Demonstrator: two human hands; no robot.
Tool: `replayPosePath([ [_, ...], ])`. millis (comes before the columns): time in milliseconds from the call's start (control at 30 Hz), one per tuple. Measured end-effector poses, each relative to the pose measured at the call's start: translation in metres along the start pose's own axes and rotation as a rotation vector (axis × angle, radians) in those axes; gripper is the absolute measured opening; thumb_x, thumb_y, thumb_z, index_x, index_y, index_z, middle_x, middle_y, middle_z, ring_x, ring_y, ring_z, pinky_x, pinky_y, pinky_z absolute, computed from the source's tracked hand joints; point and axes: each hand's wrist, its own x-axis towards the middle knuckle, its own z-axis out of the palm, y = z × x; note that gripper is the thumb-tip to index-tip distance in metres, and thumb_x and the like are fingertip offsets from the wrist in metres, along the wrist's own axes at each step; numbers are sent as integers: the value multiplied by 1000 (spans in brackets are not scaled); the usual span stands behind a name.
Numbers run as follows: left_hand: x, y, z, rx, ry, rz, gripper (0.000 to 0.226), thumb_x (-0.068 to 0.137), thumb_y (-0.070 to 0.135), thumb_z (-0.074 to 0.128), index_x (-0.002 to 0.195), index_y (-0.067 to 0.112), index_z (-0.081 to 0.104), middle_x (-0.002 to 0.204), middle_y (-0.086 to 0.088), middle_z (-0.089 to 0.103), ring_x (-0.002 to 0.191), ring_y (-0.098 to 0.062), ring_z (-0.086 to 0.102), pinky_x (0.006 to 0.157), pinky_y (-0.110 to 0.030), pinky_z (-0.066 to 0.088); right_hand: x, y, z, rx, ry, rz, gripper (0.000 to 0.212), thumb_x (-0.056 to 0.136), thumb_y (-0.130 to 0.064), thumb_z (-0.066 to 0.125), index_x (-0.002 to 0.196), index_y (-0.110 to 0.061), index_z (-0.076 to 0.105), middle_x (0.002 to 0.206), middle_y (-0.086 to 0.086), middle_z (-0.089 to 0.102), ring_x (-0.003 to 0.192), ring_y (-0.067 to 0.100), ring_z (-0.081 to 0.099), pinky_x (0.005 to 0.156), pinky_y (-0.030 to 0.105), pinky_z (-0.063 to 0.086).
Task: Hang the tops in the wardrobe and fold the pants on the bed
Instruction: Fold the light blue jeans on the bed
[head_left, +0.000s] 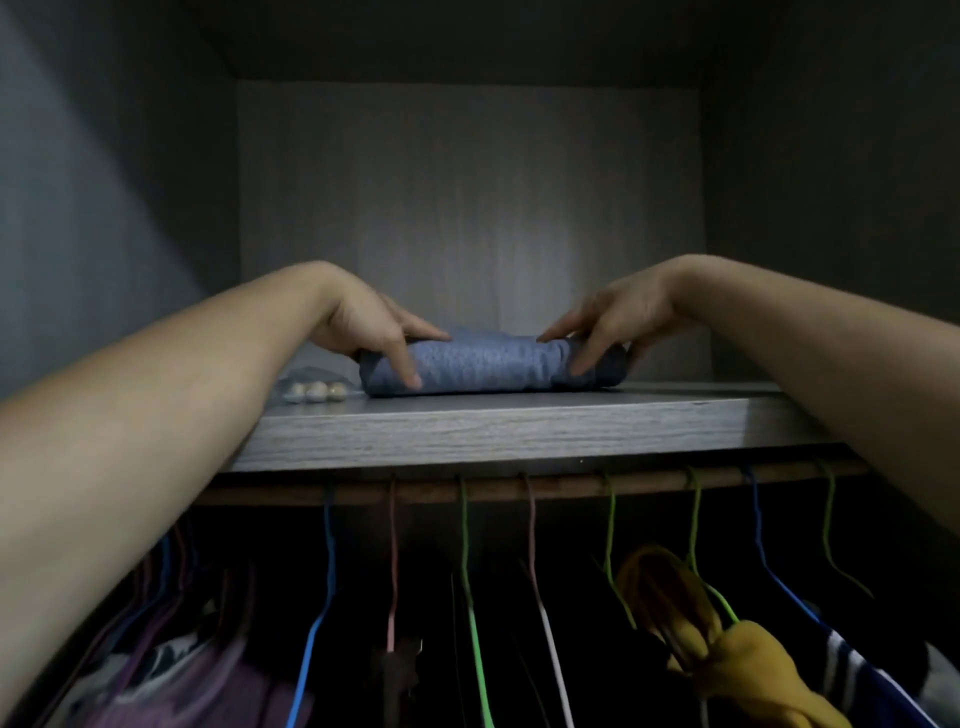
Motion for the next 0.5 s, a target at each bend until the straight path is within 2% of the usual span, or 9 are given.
replayPosePath([
  [67, 8, 0, 4, 88, 42, -19, 78, 93, 10, 64, 155, 36, 24, 164, 5, 12, 150, -20, 14, 120, -34, 21, 7, 4, 5, -40, 27, -19, 68, 90, -16, 72, 149, -32, 42, 145, 1, 47, 123, 21, 53, 92, 36, 55],
  [167, 16, 2, 11, 242, 94, -52, 76, 98, 18, 59, 156, 39, 13, 166, 2, 6, 152, -21, 6, 121, -38, 10, 14, 9, 12, -156, 78, -28, 69, 96, -22, 66, 154, -34, 32, 151, 2, 40, 128, 24, 49, 98, 38, 53],
  [233, 19, 5, 14, 326, 114, -81, 76, 100, 23, 56, 156, 41, 8, 166, -1, 4, 152, -24, 6, 121, -41, 10, 17, 8, 16, -260, 123, -25, 70, 97, -28, 64, 156, -35, 27, 154, 3, 36, 131, 28, 48, 104, 44, 51],
  [333, 14, 10, 18, 382, 145, -117, 79, 100, 23, 55, 155, 42, 3, 166, -5, 5, 152, -30, 9, 121, -47, 14, 14, 4, 20, -327, 157, -23, 72, 97, -31, 64, 157, -34, 24, 155, 6, 35, 131, 30, 48, 104, 46, 50],
  [433, 1, 15, 20, 404, 159, -136, 82, 97, 21, 58, 156, 40, 5, 166, -6, 7, 151, -31, 13, 121, -50, 18, 1, -1, 19, -321, 193, 5, 75, 95, -33, 66, 157, -30, 24, 155, 9, 37, 130, 31, 50, 102, 45, 51],
  [500, -13, 21, 21, 354, 243, -111, 73, 100, 26, 55, 157, 37, 10, 166, -5, 9, 151, -29, 13, 122, -46, 16, -14, -2, 13, -317, 268, -15, 73, 95, -36, 65, 157, -28, 27, 156, 10, 38, 133, 32, 48, 106, 44, 48],
])
